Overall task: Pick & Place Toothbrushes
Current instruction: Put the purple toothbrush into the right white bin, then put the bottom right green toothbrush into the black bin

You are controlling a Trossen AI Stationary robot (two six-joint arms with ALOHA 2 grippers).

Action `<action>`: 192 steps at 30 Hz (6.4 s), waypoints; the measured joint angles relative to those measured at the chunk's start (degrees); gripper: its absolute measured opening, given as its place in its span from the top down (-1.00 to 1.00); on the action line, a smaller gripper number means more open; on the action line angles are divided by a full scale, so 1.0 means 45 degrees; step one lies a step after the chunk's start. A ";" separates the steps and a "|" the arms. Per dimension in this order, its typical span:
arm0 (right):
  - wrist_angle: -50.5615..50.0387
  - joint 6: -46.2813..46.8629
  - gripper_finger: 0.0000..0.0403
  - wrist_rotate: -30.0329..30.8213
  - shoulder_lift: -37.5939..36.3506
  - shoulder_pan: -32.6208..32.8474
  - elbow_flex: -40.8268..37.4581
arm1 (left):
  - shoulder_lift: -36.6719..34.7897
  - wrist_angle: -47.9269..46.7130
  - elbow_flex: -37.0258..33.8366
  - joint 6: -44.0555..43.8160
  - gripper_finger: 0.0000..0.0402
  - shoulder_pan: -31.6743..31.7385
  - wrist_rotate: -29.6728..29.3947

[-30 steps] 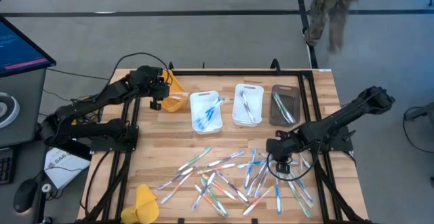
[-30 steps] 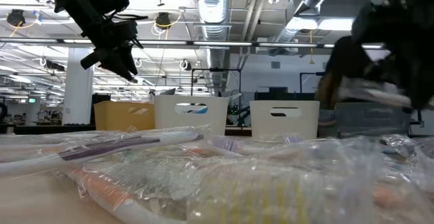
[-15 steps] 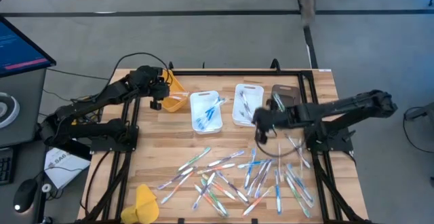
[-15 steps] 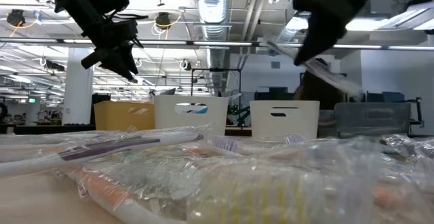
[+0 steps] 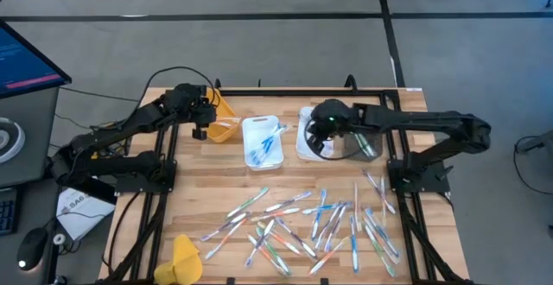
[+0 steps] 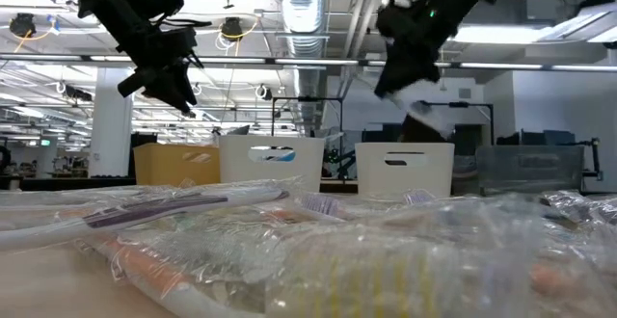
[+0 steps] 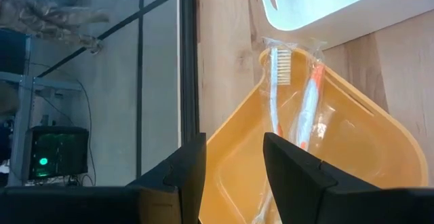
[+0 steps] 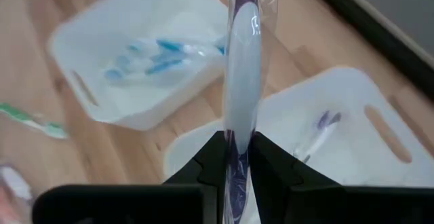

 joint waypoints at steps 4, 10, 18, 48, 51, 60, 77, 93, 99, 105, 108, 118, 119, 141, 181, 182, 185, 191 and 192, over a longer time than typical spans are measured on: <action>0.0281 0.0041 0.78 -0.0472 0.0801 -0.0630 0.0004 | 0.0000 0.0011 0.0000 0.0000 0.30 0.0000 0.0000; 0.0104 0.0727 0.78 -0.0733 0.1084 -0.1063 0.0000 | 0.0000 0.0015 0.0000 0.0000 0.30 0.0000 0.0000; -0.0068 0.1271 0.78 -0.0769 0.1084 -0.1052 -0.0300 | 0.0000 0.0020 0.0000 -0.0330 0.30 0.0000 -0.0002; 0.0316 0.1580 0.66 -0.1283 0.3538 -0.2105 -0.0548 | 0.0000 0.0234 0.0000 -0.0563 0.30 -0.0078 0.0000; 0.0302 0.1483 0.63 -0.1484 0.3359 -0.2172 -0.0539 | 0.0000 0.0236 0.0000 -0.0564 0.30 -0.0078 0.0000; 0.0272 0.1365 0.44 -0.2260 0.3046 -0.2264 -0.0539 | 0.0000 0.0244 0.0000 -0.0685 0.30 -0.0078 0.0000; -0.0272 0.0772 0.09 -0.2337 0.3003 -0.2328 -0.0139 | 0.0000 0.0249 0.0000 -0.0889 0.30 -0.0078 0.0000; -0.1982 0.0702 0.10 -0.1876 -0.1405 0.1240 0.0395 | -0.0001 0.0247 0.0000 -0.0905 0.30 -0.0384 -0.0034; -0.1430 0.1134 0.10 -0.0724 -0.1912 0.4254 0.0383 | -0.0077 0.0253 0.0000 -0.1624 0.30 -0.1955 -0.0019; -0.1391 0.1028 0.08 -0.0666 -0.1080 0.6560 0.0364 | -0.0107 0.0285 0.0000 -0.2515 0.30 -0.4874 -0.0013; -0.1639 0.0938 0.09 -0.0670 -0.0542 0.7455 0.0350 | -0.0107 0.0306 0.0000 -0.3853 0.30 -0.6713 0.0010; -0.1788 0.0029 0.09 -0.0671 0.1188 0.8698 0.0359 | -0.0097 0.0532 0.0000 -0.7841 0.30 -1.1094 0.0014; -0.1796 0.0029 0.09 -0.0671 0.1281 0.8693 0.0359 | -0.0062 0.0565 0.0000 -0.8716 0.30 -1.1311 0.0010; -0.4727 0.8575 0.08 -0.2795 0.1302 0.9340 0.0369 | 0.0185 0.2924 -0.1349 -1.2817 0.30 -1.2133 -0.0034; -0.5691 2.1500 0.08 -0.2902 0.3678 1.5808 0.0364 | 0.0180 0.6032 -0.1962 -0.8830 0.30 -1.1371 -0.0053; -0.5660 2.1395 0.09 -0.2933 0.3834 1.5808 0.0364 | 0.0180 0.6068 -0.1962 -0.8827 0.30 -1.1297 -0.0057; -0.5659 2.1333 0.10 -0.2949 0.4107 1.5805 0.0364 | 0.0180 0.6249 -0.1967 -0.8830 0.30 -1.1100 -0.0057; -0.4978 2.1336 0.12 -0.2899 0.4352 1.5770 0.0368 | 0.0180 0.6590 -0.1967 -0.8830 0.30 -1.0785 -0.0053; -0.4879 2.1335 0.12 -0.2895 0.4354 1.5770 0.0364 | 0.0180 0.6659 -0.1967 -0.8830 0.30 -1.0751 -0.0053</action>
